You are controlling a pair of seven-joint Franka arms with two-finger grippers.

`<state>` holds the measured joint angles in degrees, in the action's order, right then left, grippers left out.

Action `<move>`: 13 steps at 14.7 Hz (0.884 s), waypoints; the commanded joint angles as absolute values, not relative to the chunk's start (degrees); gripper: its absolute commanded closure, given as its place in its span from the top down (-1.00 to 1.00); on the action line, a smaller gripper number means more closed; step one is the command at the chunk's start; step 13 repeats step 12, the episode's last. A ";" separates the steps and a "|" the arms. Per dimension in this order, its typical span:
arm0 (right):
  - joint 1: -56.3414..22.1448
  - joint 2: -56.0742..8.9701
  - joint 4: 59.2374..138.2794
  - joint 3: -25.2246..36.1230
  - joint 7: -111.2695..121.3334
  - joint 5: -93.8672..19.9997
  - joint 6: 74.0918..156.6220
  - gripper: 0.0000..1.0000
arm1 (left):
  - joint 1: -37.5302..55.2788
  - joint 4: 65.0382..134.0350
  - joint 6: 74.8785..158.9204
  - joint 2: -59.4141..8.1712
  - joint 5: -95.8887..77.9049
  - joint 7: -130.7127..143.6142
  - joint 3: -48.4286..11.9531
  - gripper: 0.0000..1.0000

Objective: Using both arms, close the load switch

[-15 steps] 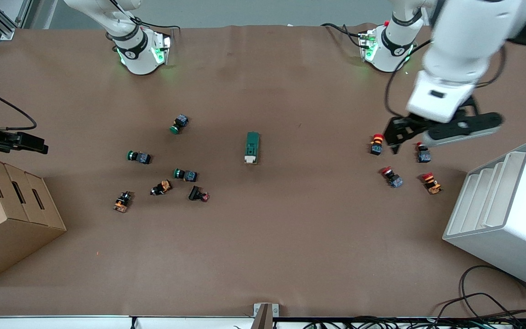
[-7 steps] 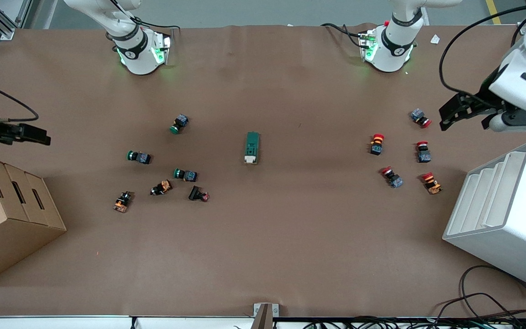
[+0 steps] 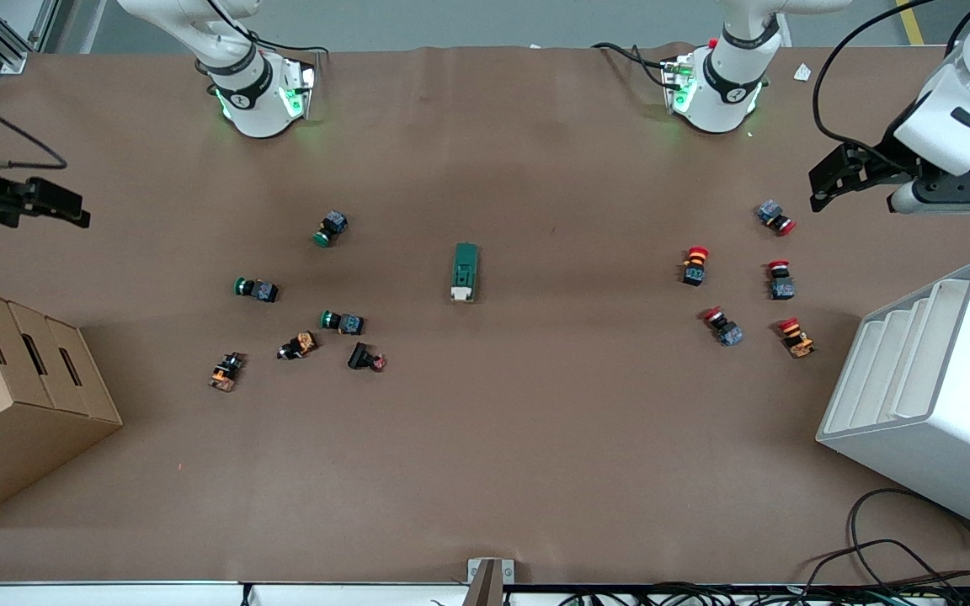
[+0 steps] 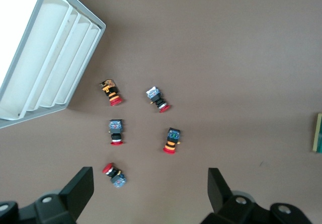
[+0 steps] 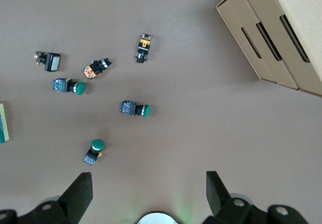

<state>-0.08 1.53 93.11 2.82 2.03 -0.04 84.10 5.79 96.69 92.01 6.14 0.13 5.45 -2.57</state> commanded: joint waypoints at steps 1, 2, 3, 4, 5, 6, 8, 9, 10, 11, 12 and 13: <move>-0.62 7.11 98.61 3.08 2.64 -0.27 85.70 1.00 | 5.19 99.67 91.41 9.93 -0.88 2.90 -2.02 1.00; -0.53 7.64 98.53 3.08 2.72 -0.26 85.61 1.00 | 5.19 99.58 91.32 9.93 -0.88 3.07 -1.93 1.00; -0.35 7.73 98.35 3.08 2.72 -0.26 85.52 1.00 | 5.10 99.41 90.97 9.84 -0.79 3.34 -2.02 1.00; -0.26 7.73 98.00 3.08 2.64 -0.26 85.08 1.00 | 5.01 99.23 90.53 9.84 -0.79 3.43 -2.02 1.00; -0.18 7.82 97.56 3.25 2.38 -0.26 84.38 1.00 | 5.10 98.88 90.53 9.76 -0.79 3.60 -2.02 1.00; -0.09 8.26 97.47 3.25 2.29 -0.35 84.29 1.00 | 5.18 98.18 90.53 9.49 -0.79 3.52 -2.02 1.00; -0.09 9.40 97.65 3.34 2.29 -0.79 84.29 1.00 | 5.45 97.04 90.62 8.36 -0.97 3.69 -2.11 1.00; -0.17 9.93 97.65 3.25 2.29 -0.88 84.46 1.00 | 5.62 96.34 90.62 7.91 -0.88 4.04 -2.28 1.00; -0.18 10.37 97.47 3.16 2.29 -0.97 84.90 1.00 | 5.62 96.07 90.62 7.74 -0.97 4.13 -2.29 1.00; -0.26 10.37 97.38 3.16 2.29 -0.97 85.25 1.00 | 5.45 95.98 90.62 7.73 -0.88 4.30 -2.29 1.00; -0.18 10.37 97.38 3.16 2.29 -0.97 85.69 1.00 | 5.36 95.80 90.62 7.73 -0.88 4.31 -2.29 1.00; -0.18 10.37 97.38 3.16 2.29 -0.97 85.69 1.00 | 5.36 95.80 90.62 7.73 -0.88 4.31 -2.29 1.00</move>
